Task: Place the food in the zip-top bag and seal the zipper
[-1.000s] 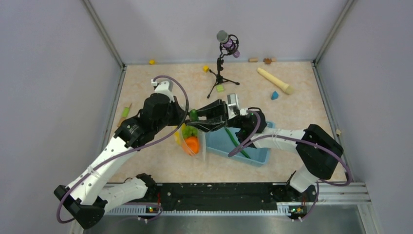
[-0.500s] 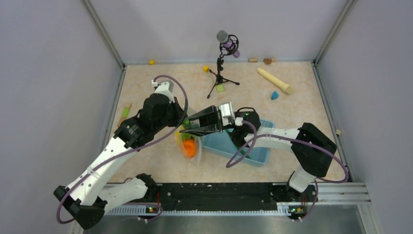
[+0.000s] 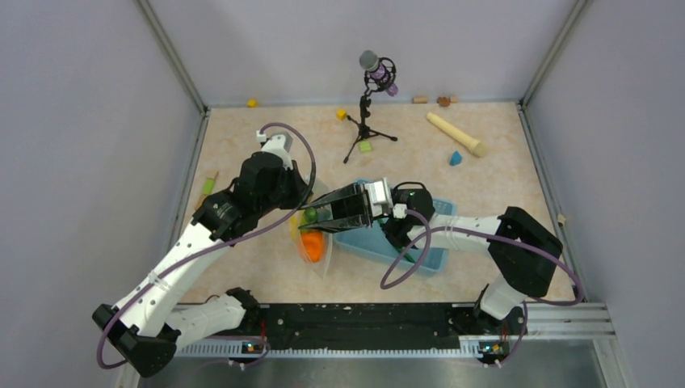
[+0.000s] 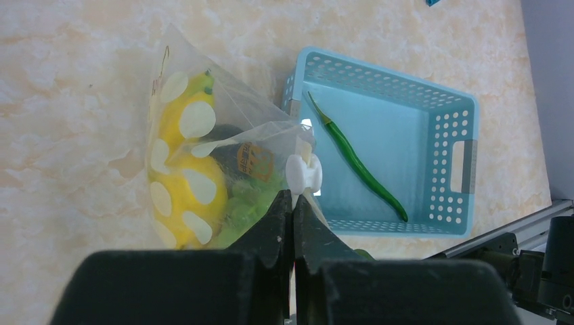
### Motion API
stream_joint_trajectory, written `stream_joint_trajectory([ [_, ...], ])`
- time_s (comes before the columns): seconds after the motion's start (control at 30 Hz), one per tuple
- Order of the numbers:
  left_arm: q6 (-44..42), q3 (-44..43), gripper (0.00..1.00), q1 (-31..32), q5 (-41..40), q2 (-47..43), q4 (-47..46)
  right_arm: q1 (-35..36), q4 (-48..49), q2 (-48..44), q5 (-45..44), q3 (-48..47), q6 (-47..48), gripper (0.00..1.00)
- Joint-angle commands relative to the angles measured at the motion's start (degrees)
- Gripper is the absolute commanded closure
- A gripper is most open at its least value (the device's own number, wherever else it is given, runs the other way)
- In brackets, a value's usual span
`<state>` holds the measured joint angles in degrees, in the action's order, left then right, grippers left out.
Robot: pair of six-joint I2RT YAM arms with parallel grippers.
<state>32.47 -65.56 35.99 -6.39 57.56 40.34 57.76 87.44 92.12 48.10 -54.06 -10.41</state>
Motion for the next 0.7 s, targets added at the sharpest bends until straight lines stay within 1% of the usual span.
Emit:
stream_joint_trajectory([
  [0.0, -1.0, -2.0, 1.0, -0.5, 0.7, 0.2, -2.5, 1.6, 11.3, -1.1, -1.6, -2.5, -2.5, 0.91],
  [0.2, -0.4, -1.8, 1.0, -0.7, 1.0, 0.6, -2.9, 4.0, 11.3, -0.1, -1.7, -4.0, -0.8, 0.91],
  [0.33, 0.4, -2.1, 1.0, -0.9, -1.3, 0.5, -1.0, 4.1, 11.3, 1.9, -1.1, -5.5, -0.7, 0.91],
  [0.6, -0.1, -0.4, 1.0, -1.1, -1.0, -4.3, 1.0, 4.0, 11.3, 1.6, 1.1, -1.3, 9.4, 0.88],
  [0.67, -1.0, 0.6, 1.0, -1.1, 3.4, -5.1, -0.7, 3.5, 11.3, 2.7, 0.8, -1.5, 10.1, 0.89],
])
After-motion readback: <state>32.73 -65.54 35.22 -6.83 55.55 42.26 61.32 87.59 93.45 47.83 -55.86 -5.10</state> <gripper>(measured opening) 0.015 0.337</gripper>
